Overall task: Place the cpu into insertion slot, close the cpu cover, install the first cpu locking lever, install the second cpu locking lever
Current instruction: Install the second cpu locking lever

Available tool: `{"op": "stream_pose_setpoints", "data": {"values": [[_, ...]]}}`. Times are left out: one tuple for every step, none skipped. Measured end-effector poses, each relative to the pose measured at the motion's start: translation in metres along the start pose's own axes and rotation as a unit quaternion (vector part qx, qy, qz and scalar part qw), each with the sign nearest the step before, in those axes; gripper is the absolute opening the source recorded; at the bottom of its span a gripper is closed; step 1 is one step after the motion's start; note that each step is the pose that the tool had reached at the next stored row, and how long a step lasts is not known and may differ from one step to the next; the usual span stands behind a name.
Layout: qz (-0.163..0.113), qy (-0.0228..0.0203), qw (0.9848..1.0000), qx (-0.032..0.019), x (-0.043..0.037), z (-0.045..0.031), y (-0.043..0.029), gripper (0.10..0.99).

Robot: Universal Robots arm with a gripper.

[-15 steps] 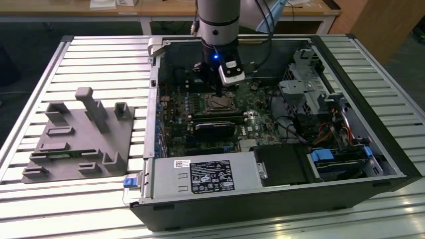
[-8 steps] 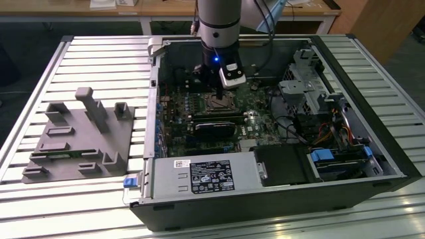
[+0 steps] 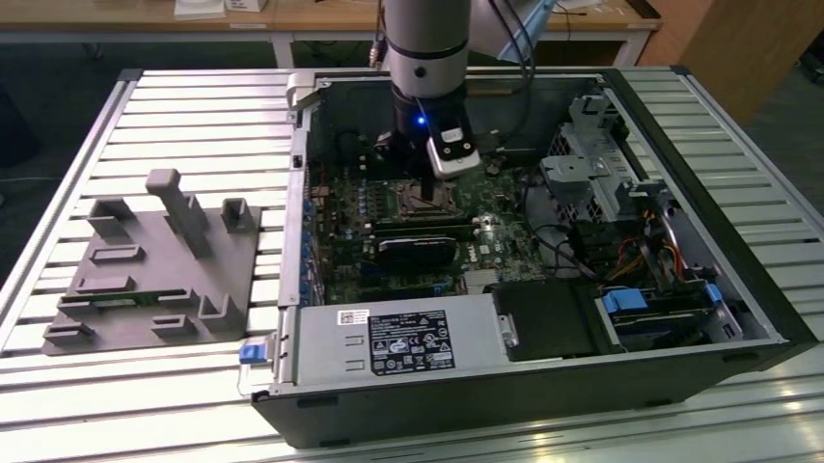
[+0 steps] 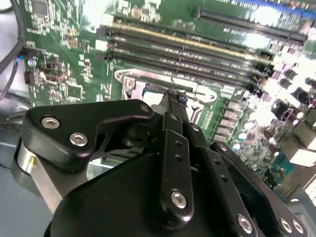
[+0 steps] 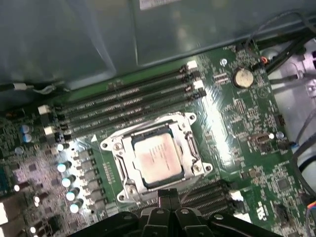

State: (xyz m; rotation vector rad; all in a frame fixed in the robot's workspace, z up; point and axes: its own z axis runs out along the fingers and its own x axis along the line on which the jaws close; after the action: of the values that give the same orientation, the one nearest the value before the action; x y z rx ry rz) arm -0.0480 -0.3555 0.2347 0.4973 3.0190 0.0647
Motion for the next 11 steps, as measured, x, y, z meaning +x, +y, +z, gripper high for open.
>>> {"op": "stream_pose_setpoints", "data": {"values": [[0.000,-0.0007,1.0000,0.0019,-0.0006,0.0000,-0.0010,0.106],[0.000,-0.0012,1.0000,0.0035,-0.0011,0.0000,-0.0019,0.106],[0.000,-0.0018,1.0000,0.0051,-0.0016,0.0001,-0.0025,0.106],[-0.001,-0.0021,1.0000,0.0061,-0.0019,0.0001,-0.0028,0.106],[-0.001,-0.0021,1.0000,0.0065,-0.0023,0.0000,-0.0030,0.106],[-0.001,-0.0022,1.0000,0.0066,-0.0028,0.0000,-0.0032,0.106],[-0.001,-0.0022,1.0000,0.0067,-0.0031,0.0000,-0.0035,0.106],[-0.001,-0.0022,1.0000,0.0067,-0.0034,0.0000,-0.0038,0.106],[-0.001,-0.0022,1.0000,0.0067,-0.0035,0.0000,-0.0043,0.106],[-0.002,-0.0022,1.0000,0.0066,-0.0037,0.0001,-0.0047,0.106],[-0.004,-0.0021,1.0000,0.0065,-0.0036,0.0002,-0.0051,0.106]]}}
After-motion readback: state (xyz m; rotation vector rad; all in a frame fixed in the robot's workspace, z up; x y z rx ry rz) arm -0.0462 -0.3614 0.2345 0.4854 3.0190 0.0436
